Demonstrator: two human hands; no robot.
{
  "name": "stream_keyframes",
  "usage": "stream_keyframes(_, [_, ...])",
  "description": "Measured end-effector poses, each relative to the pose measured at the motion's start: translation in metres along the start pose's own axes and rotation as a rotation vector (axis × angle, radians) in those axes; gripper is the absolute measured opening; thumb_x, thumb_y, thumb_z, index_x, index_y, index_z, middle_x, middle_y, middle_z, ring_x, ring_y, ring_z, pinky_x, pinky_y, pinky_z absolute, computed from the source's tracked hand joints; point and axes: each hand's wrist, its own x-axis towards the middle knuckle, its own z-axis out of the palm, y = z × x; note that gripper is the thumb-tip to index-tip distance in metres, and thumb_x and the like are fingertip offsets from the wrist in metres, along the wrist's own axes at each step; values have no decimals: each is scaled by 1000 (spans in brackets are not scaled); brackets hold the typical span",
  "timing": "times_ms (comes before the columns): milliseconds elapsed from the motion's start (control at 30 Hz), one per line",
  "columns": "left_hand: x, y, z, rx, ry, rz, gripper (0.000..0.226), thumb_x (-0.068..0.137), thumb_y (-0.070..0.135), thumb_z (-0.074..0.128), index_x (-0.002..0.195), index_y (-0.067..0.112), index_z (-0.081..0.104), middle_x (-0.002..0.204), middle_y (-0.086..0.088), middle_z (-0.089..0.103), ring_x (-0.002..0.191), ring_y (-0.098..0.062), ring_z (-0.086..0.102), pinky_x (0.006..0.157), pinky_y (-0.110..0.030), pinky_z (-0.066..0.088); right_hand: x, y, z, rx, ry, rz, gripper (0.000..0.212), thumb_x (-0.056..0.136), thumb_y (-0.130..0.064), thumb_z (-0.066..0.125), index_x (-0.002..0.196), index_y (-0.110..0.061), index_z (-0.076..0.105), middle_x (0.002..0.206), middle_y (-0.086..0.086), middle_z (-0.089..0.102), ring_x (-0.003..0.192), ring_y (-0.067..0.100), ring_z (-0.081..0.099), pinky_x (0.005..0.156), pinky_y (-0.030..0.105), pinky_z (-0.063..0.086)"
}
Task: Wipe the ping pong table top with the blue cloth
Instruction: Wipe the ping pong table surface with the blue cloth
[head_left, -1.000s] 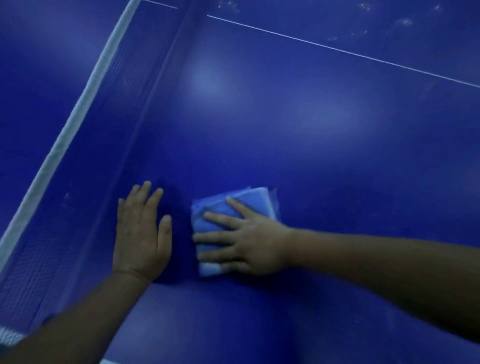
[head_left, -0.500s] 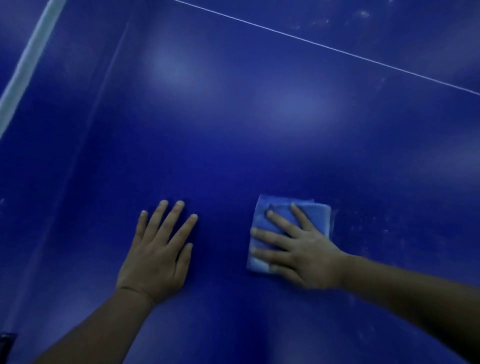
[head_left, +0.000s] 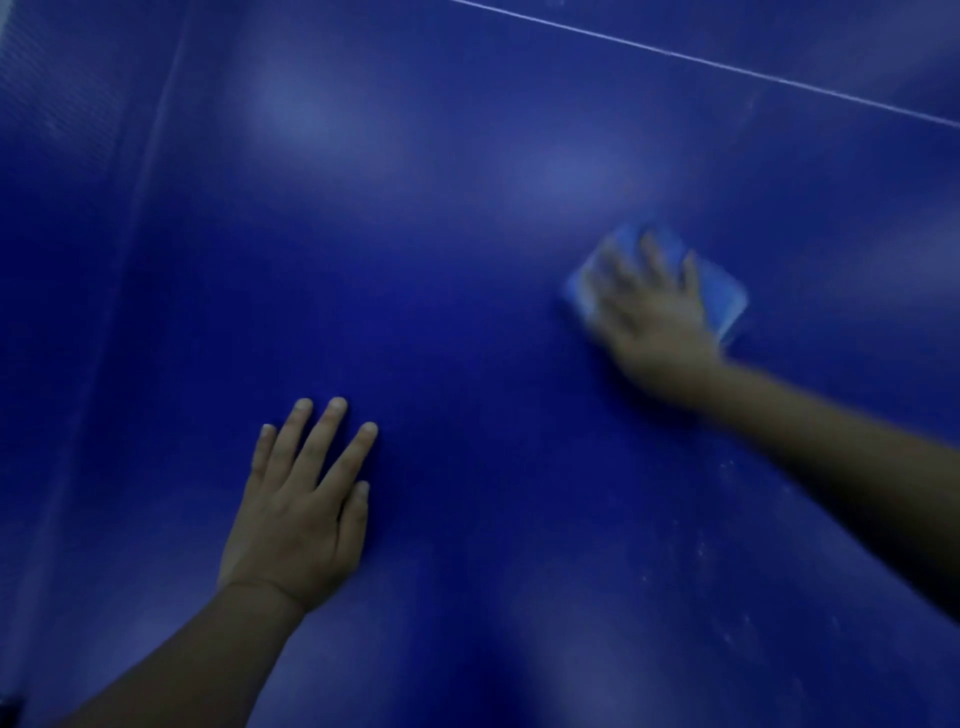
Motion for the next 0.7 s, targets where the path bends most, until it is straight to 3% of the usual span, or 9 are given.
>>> stream_keyframes(100, [0, 0, -2, -2, -12, -2, 54, 98, 35, 30, 147, 16, 41, 158, -11, 32, 150, -34, 18, 123, -51, 6, -134, -49, 24, -46, -86, -516, 50, 104, -48, 34, 153, -36, 34, 165, 0, 22, 151, 42, 14, 114, 72, 10])
stream_keyframes(167, [-1, 1, -2, -3, -22, 1, 54, 98, 36, 30, 147, 15, 43, 158, -12, 32, 150, -35, 18, 123, -51, 6, -149, -37, 21, -58, -155, -657, 51, 105, -53, 31, 154, -39, 32, 166, -5, 19, 153, 37, 12, 117, 67, 5])
stream_keyframes(233, [-1, 1, -4, -1, -26, -5, 55, 98, 36, 30, 147, 15, 44, 159, -12, 31, 150, -34, 18, 123, -51, 6, -110, -16, 14, -71, -131, -550, 52, 104, -54, 27, 153, -36, 35, 165, -2, 21, 153, 37, 11, 118, 66, 3])
stream_keyframes(300, [-1, 1, -4, -2, -31, -7, 56, 98, 37, 30, 147, 15, 44, 159, -12, 31, 150, -34, 17, 123, -51, 5, -56, 2, 4, 14, -46, -146, 56, 101, -54, 27, 152, -32, 36, 164, 1, 26, 152, 38, 14, 115, 71, 7])
stream_keyframes(367, [-2, 1, -3, -1, -32, -13, 57, 98, 38, 28, 149, 17, 43, 160, -11, 30, 150, -33, 16, 123, -51, 5, -19, 12, -6, 132, 17, 299, 55, 101, -53, 24, 155, -40, 27, 167, -7, 16, 154, 30, 4, 116, 68, 2])
stream_keyframes(433, [-3, 0, -1, -3, -21, -25, 57, 98, 39, 28, 149, 18, 43, 160, -10, 29, 151, -32, 15, 123, -52, 6, -8, -5, -5, 219, 51, 543, 54, 102, -53, 21, 155, -44, 19, 167, -13, 7, 154, 25, -4, 118, 65, -5])
stream_keyframes(500, [-3, -1, -1, -11, -15, -18, 57, 98, 39, 29, 149, 20, 42, 160, -10, 29, 151, -32, 14, 123, -52, 5, -36, -54, 7, 184, 82, 564, 54, 102, -52, 22, 155, -41, 22, 167, -10, 12, 154, 29, 0, 117, 66, 0])
stream_keyframes(600, [-4, -1, 1, -20, -6, -21, 56, 99, 41, 28, 151, 22, 39, 162, -9, 26, 151, -30, 11, 123, -49, 2, -148, -165, 39, 105, 134, 271, 52, 102, -49, 28, 152, -36, 37, 163, -3, 28, 152, 36, 14, 115, 68, 10])
stream_keyframes(700, [-4, -1, 3, -25, -3, -25, 58, 99, 43, 23, 153, 24, 35, 163, -7, 23, 152, -28, 7, 123, -49, 0, -250, -210, 53, 119, 36, 63, 49, 106, -54, 27, 153, -43, 29, 166, -8, 20, 153, 33, 11, 117, 67, 6])
